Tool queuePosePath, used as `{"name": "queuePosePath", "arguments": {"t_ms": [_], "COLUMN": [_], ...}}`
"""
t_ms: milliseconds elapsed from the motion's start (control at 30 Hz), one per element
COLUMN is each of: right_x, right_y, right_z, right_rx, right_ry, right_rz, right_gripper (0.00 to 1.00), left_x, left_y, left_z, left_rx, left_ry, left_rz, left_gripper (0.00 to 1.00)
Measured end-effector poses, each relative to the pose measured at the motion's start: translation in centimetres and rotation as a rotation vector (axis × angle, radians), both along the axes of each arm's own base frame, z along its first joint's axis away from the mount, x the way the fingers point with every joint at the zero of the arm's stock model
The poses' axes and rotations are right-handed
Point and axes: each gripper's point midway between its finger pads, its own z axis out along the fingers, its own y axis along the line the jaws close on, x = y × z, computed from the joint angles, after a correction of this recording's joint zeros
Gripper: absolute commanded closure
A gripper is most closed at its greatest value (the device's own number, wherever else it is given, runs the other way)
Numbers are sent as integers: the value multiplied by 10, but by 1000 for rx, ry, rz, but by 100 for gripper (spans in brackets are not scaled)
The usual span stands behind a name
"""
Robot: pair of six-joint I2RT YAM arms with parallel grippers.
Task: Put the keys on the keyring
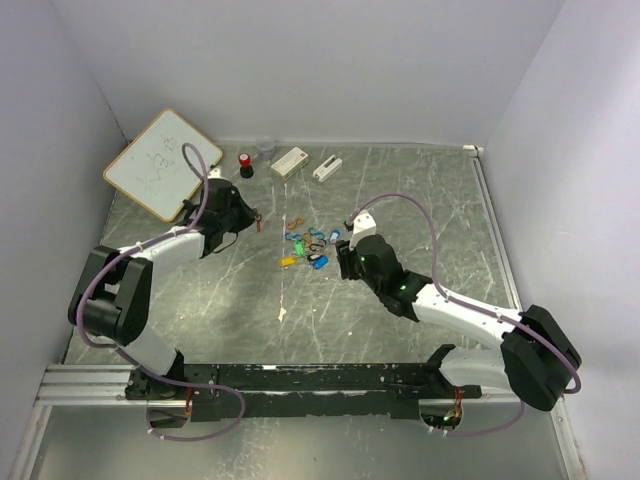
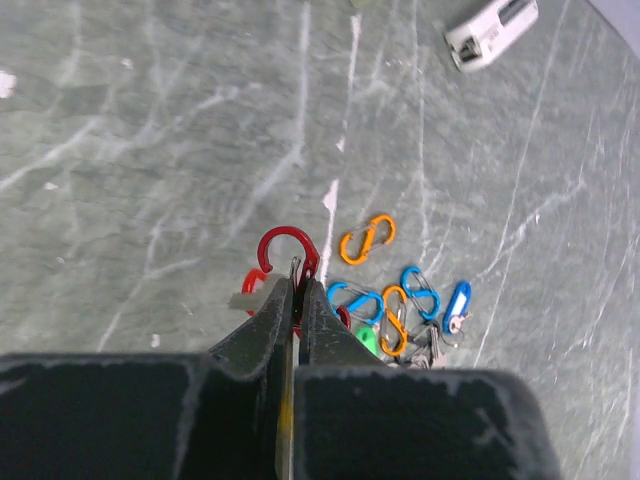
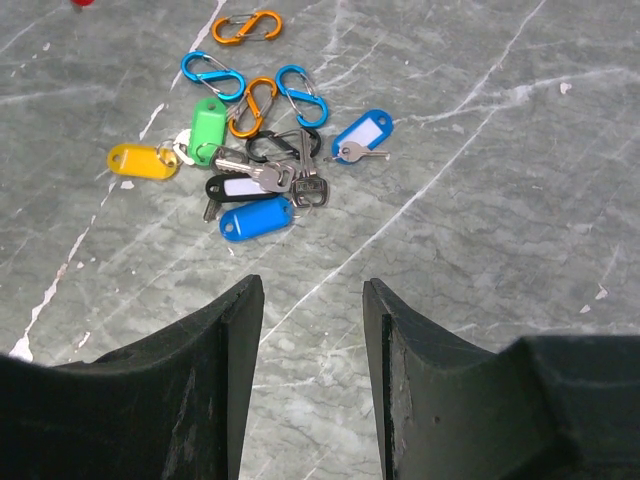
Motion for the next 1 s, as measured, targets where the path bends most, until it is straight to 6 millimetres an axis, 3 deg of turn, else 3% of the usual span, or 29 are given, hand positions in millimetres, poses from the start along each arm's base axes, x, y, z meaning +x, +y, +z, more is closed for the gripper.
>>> {"name": "queuePosePath", "arguments": {"t_ms": [167,500,1000], "right_x": [1,1,1], "right_y": [-1,-1,-2], "right_z": [3,3,3], "right_rx": [6,6,7], "right_ry": [-7,-7,-7], "right_rz": [-2,-4,-6], "right_gripper": [55,55,55], "left_x": [6,12,11], "left_y": [19,23,28], "left_z": [-4,0,-12], "left_rx": [-47,-82,-77], "left_ry": [1,-33,-18], "left_rz": [59,75,85], "left_gripper": [84,68,64]}}
